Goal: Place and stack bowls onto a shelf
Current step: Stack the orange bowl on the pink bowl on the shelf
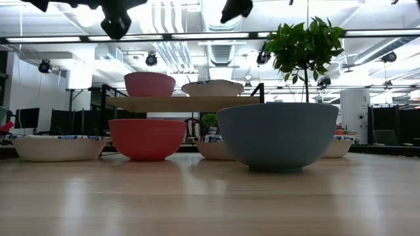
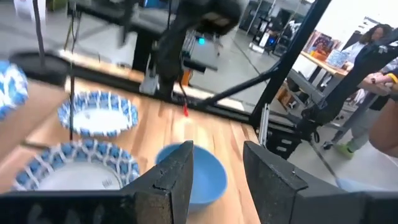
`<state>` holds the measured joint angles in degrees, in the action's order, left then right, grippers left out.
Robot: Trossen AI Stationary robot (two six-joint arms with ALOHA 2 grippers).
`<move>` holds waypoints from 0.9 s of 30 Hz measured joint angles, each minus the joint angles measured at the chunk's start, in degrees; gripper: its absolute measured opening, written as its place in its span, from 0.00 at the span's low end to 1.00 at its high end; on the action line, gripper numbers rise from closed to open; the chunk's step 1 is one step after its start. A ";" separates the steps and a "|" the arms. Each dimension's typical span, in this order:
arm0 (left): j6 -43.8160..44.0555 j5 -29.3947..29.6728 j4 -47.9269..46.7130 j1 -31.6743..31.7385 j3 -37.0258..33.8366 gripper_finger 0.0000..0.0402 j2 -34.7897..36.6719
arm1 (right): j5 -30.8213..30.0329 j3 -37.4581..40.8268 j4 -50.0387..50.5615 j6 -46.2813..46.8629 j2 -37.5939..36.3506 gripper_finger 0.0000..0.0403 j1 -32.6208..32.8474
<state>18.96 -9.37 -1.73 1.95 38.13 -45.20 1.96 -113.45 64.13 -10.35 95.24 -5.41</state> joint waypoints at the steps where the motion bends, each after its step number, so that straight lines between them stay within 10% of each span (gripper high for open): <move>1: 1.05 0.00 -0.07 -0.19 0.00 0.31 -0.96 | -0.15 2.79 -2.22 0.75 -1.68 0.41 1.41; 21: 11.97 10.69 -22.84 -8.86 8.81 0.31 -20.21 | -12.54 52.33 -50.52 5.50 -29.93 0.28 24.18; 27: 1.98 11.91 -33.59 -10.25 13.05 0.31 -28.13 | -12.55 61.30 -58.28 5.90 -34.04 0.25 24.31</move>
<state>20.94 2.55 -35.32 -8.30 51.18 -73.33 -10.58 -52.16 5.85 -4.45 61.20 18.90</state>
